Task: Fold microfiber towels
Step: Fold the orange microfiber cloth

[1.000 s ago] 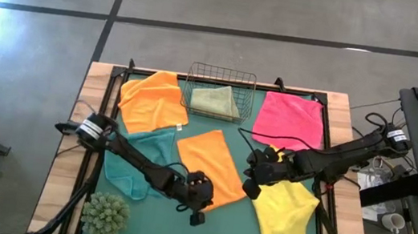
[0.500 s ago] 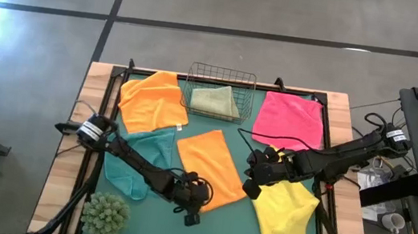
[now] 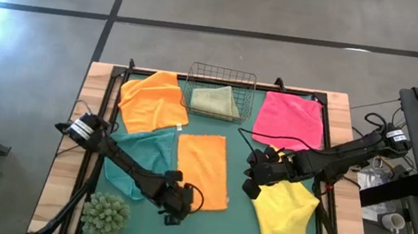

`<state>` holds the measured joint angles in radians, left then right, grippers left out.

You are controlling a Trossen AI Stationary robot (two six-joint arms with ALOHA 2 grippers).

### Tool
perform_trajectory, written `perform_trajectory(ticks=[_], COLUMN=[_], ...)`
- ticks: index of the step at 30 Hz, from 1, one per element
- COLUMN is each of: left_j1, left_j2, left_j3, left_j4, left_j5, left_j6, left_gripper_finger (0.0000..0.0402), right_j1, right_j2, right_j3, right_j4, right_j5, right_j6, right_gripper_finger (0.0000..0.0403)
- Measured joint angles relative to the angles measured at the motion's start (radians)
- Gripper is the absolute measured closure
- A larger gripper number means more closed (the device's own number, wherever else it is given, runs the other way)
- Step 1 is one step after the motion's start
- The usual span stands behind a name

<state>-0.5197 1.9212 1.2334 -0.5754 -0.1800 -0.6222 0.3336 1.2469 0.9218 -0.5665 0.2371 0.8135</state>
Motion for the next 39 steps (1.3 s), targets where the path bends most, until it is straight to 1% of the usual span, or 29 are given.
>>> perform_trajectory(ticks=[2, 6, 11, 17, 20, 24, 28, 31, 35, 39], left_j1=[-0.011, -0.026, -0.030, -0.028, -0.025, -0.019, -0.012, -0.013, -0.053, -0.110], left_j2=[-0.020, -0.057, -0.081, -0.083, -0.090, -0.105, -0.129, -0.141, -0.146, -0.149], left_j3=[-0.004, -0.005, -0.003, 0.036, 0.059, 0.117, 0.174, 0.210, 0.232, 0.233], left_j4=[-0.079, -0.158, -0.131, -0.123, -0.137, -0.228, -0.309, -0.358, -0.391, -0.407], left_j5=[0.007, 0.011, -0.003, -0.013, -0.010, -0.009, -0.015, -0.008, -0.004, -0.005], left_j6=[0.003, 0.004, 0.018, 0.135, 0.179, 0.234, 0.243, 0.237, 0.236, 0.236], left_gripper_finger=[0.0400, 0.0400, 0.0400, 0.0396, 0.0376, 0.0332, 0.0281, 0.0253, 0.0245, 0.0244], right_j1=[0.000, 0.000, 0.000, 0.000, 0.004, 0.036, 0.079, 0.113, 0.140, 0.160], right_j2=[0.000, 0.000, 0.000, 0.000, 0.000, 0.000, 0.000, 0.001, 0.013, 0.038], right_j3=[0.000, 0.000, 0.000, 0.000, 0.000, 0.000, 0.000, 0.000, 0.007, 0.041], right_j4=[0.001, 0.003, 0.003, 0.003, 0.009, 0.064, 0.168, 0.269, 0.364, 0.371], right_j5=[0.000, 0.000, 0.000, 0.000, 0.000, -0.001, 0.001, -0.001, -0.014, -0.085], right_j6=[0.000, 0.000, -0.001, -0.010, -0.062, -0.174, -0.240, -0.268, -0.230, -0.231], right_gripper_finger=[0.0394, 0.0394, 0.0394, 0.0394, 0.0394, 0.0394, 0.0394, 0.0394, 0.0390, 0.0366])
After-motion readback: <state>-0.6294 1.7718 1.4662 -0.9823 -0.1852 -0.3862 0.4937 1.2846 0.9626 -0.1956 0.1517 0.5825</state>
